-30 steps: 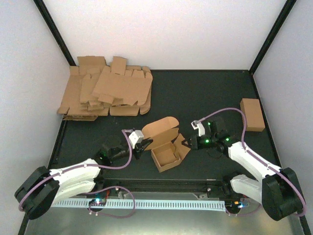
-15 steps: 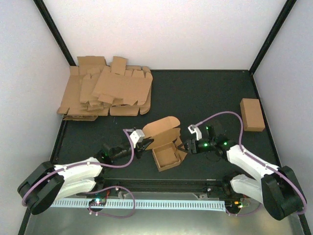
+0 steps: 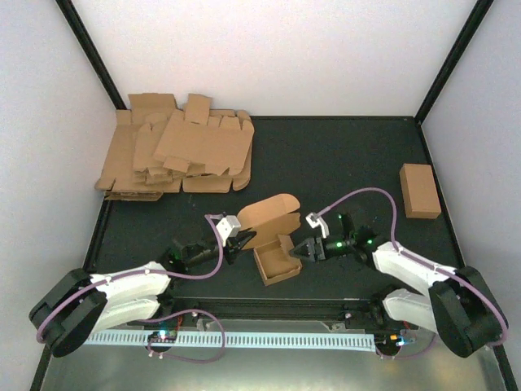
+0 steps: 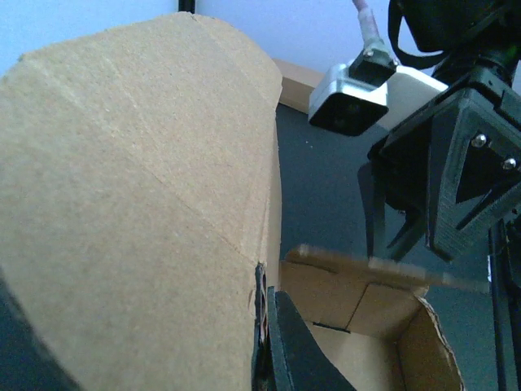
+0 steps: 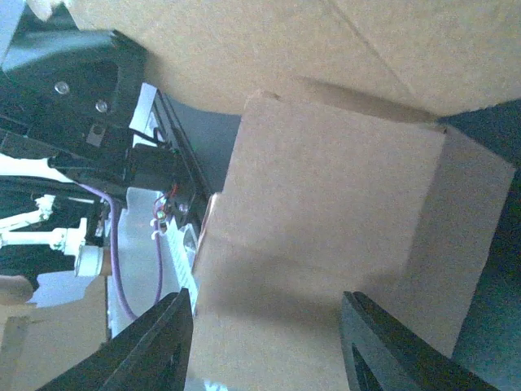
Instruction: Fold the paper box
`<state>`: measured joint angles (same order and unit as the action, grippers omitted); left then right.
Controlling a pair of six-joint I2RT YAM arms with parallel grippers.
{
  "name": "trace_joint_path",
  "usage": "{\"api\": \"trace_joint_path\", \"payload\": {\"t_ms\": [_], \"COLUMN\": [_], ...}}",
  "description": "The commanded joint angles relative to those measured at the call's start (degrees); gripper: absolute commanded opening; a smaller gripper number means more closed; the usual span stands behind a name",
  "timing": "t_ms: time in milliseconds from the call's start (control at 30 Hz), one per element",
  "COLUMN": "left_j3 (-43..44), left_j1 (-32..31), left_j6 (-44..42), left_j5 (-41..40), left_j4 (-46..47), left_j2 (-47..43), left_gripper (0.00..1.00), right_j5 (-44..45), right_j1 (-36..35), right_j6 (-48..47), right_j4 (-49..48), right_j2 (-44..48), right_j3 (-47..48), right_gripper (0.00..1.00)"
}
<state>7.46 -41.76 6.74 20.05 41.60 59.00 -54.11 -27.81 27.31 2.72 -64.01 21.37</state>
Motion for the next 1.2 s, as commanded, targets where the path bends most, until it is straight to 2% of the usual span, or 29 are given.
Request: {"api": "trace_joint_path", "payload": {"t_ms": [0, 167, 333, 467, 700, 800, 867, 1000, 1167], "left_j3": [0.39, 0.36, 0.27, 0.35, 0.53, 0.45, 0.36, 0.19, -0.25], "left_j1": [-0.35, -0.34, -0.34, -0.34, -0.36, -0.34, -0.36, -0.34, -0.34], "left_j6": [0.58, 0.64, 0.63, 0.27, 0.31, 0.14, 0.09, -0.01, -0.02], "left_j5": [1.65, 1.71, 1.72, 1.97, 2.61, 2.57, 2.46, 2.45, 2.13], "left_j4": [-0.37, -0.69, -0.99, -1.10, -0.56, -0.89, -1.15, -1.30, -1.42], "left_j2": [0.63, 0.42, -0.05, -0.13, 0.46, 0.21, -0.08, -0.39, -1.07], "left_gripper": [0.02, 0.02, 0.02, 0.02, 0.02, 0.01, 0.02, 0.02, 0.02], "right_j5": [-3.41, -2.45, 5.39, 8.96, 9.64, 14.22, 18.43, 29.98, 42.46], "right_j1": [-1.60, -2.51, -2.66, -2.78, -3.04, -3.04, -3.08, -2.83, -1.99], "right_j6": [1.05, 1.55, -2.26, -3.89, -4.38, -5.98, -6.46, -4.13, 0.36], "right_j4": [-5.44, -6.89, 1.74, 5.99, 7.94, 12.97, 16.50, 18.38, 21.31], "right_j2": [-2.66, -4.51, -2.71, -0.26, 2.08, 5.44, 7.33, 14.28, 19.37], "right_j3": [-1.69, -2.18, 0.23, 1.73, 3.16, 5.76, 7.26, 7.29, 6.74], "right_gripper": [0.53, 0.51, 0.42, 0.42, 0.41, 0.47, 0.48, 0.55, 0.55]}}
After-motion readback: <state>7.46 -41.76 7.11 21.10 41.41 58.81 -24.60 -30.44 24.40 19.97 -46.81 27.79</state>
